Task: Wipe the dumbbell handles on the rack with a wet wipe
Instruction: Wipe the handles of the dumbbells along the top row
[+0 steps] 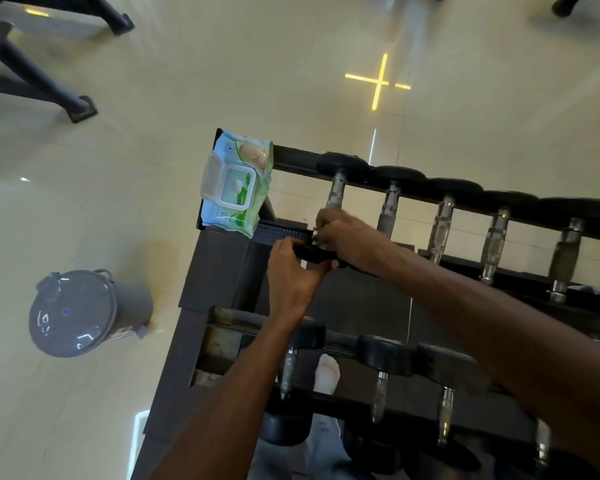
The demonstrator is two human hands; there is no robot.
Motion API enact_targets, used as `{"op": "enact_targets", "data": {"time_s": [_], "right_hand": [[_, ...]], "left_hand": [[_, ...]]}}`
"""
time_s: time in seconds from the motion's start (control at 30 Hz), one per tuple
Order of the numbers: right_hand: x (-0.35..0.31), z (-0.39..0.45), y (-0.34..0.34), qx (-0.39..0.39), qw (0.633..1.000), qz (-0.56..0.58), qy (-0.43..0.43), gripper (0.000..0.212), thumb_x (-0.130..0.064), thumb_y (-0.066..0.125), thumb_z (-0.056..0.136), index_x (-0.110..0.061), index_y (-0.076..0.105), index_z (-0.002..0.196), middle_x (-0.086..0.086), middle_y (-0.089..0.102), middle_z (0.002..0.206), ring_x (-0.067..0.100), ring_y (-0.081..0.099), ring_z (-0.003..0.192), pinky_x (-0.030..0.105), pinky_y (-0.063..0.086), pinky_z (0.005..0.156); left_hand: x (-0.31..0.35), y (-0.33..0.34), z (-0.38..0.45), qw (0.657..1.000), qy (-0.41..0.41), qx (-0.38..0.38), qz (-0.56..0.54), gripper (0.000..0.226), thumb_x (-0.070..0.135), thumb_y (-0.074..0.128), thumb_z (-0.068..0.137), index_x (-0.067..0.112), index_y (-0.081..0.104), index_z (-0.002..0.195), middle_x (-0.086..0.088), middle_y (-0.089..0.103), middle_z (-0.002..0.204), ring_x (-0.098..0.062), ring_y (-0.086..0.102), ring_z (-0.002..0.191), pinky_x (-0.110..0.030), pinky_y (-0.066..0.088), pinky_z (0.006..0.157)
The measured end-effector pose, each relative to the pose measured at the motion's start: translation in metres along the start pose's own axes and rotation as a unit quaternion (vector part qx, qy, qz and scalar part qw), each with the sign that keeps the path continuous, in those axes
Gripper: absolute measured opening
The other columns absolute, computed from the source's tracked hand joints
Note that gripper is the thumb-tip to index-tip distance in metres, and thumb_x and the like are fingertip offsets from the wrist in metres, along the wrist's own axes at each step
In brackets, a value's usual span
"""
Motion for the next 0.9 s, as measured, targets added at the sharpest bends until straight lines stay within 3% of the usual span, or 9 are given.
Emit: {"op": "enact_targets", "data": {"time_s": [0.07,0.2,0.33,0.53,0.63,0.7,0.77,0.83,0.9], "right_hand": [[-0.005,-0.004,0.006,-0.059,0.998,0.0,-0.032,0.021,-0.023,0.071,0.091,-0.014,0.074,0.109,0.003,0.052,0.113,0.019,0.052,0.1,0.034,0.052,0.083],[0.015,-0.009,-0.013,0.055,0.998,-0.018,0.023,0.023,-0.022,0.059,0.099,-0.015,0.071,0.118,0.002,0.05,0.114,0.013,0.05,0.102,0.027,0.051,0.083],[-0.002,-0.01,0.008,-0.028,0.999,-0.007,-0.036,0.02,-0.03,0.059,0.1,-0.017,0.072,0.108,-0.001,0.051,0.113,0.012,0.049,0.099,0.033,0.052,0.083],[0.016,-0.018,-0.001,0.067,0.992,0.077,0.07,0.02,-0.01,0.067,0.095,-0.009,0.076,0.113,0.001,0.058,0.104,0.012,0.057,0.086,0.027,0.053,0.075],[0.005,-0.025,0.007,0.051,0.995,0.074,0.042,0.018,-0.012,0.068,0.094,-0.01,0.077,0.11,0.003,0.058,0.1,0.015,0.056,0.085,0.031,0.053,0.073],[0.001,-0.018,0.007,0.03,0.999,0.027,0.013,0.022,-0.02,0.069,0.093,-0.011,0.074,0.113,0.005,0.055,0.109,0.015,0.053,0.097,0.028,0.052,0.08],[0.011,-0.003,-0.007,0.085,0.996,-0.024,0.027,0.026,-0.015,0.067,0.092,-0.01,0.07,0.118,0.008,0.054,0.115,0.015,0.051,0.105,0.025,0.051,0.085],[0.026,0.009,-0.026,0.166,0.981,-0.016,0.097,0.023,-0.003,0.067,0.091,-0.006,0.071,0.114,0.008,0.054,0.112,0.015,0.052,0.099,0.027,0.055,0.085],[0.019,0.014,-0.023,0.151,0.984,-0.017,0.089,0.024,-0.002,0.068,0.09,-0.007,0.071,0.113,0.009,0.054,0.114,0.019,0.052,0.103,0.032,0.055,0.088]], "left_hand": [[-0.001,-0.001,0.0,1.0,0.002,0.001,-0.002,0.059,0.046,0.094,0.064,0.018,0.064,0.106,0.001,0.063,0.108,-0.013,0.062,0.097,-0.025,0.053,0.081],[0.002,-0.002,0.0,1.0,0.007,0.007,0.006,0.055,0.044,0.095,0.064,0.019,0.063,0.101,0.002,0.063,0.105,-0.012,0.061,0.095,-0.023,0.049,0.079],[0.003,-0.003,0.0,1.0,0.01,0.002,0.0,0.056,0.045,0.095,0.064,0.018,0.064,0.102,0.002,0.063,0.104,-0.01,0.06,0.093,-0.013,0.047,0.075],[0.003,-0.004,-0.001,1.0,0.013,0.012,-0.006,0.056,0.044,0.095,0.063,0.018,0.064,0.101,0.002,0.062,0.103,-0.009,0.06,0.091,-0.005,0.043,0.073],[0.001,-0.002,-0.002,1.0,0.009,0.011,-0.002,0.056,0.045,0.095,0.064,0.017,0.064,0.102,0.003,0.062,0.102,-0.008,0.06,0.091,-0.005,0.043,0.074],[0.0,-0.001,-0.003,1.0,0.015,0.009,0.006,0.055,0.045,0.093,0.066,0.016,0.065,0.103,0.004,0.061,0.103,-0.009,0.06,0.093,-0.008,0.044,0.076],[0.003,0.0,-0.003,0.999,0.034,0.011,0.025,0.053,0.044,0.093,0.069,0.014,0.066,0.103,0.003,0.058,0.105,-0.01,0.057,0.094,-0.009,0.042,0.077],[0.007,0.001,-0.003,0.998,0.047,0.013,0.038,0.052,0.042,0.092,0.071,0.011,0.066,0.103,0.002,0.056,0.106,-0.009,0.055,0.094,-0.007,0.039,0.077],[0.008,0.0,-0.002,0.998,0.041,0.011,0.044,0.051,0.042,0.092,0.071,0.012,0.067,0.104,0.001,0.058,0.106,-0.011,0.057,0.095,-0.01,0.039,0.076]]}}
Point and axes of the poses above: each hand's wrist, its own z-axis towards the middle knuckle, its own y-axis out of the palm, x = y × z, the point moved 7 cm from there along z, towards the middle knuckle
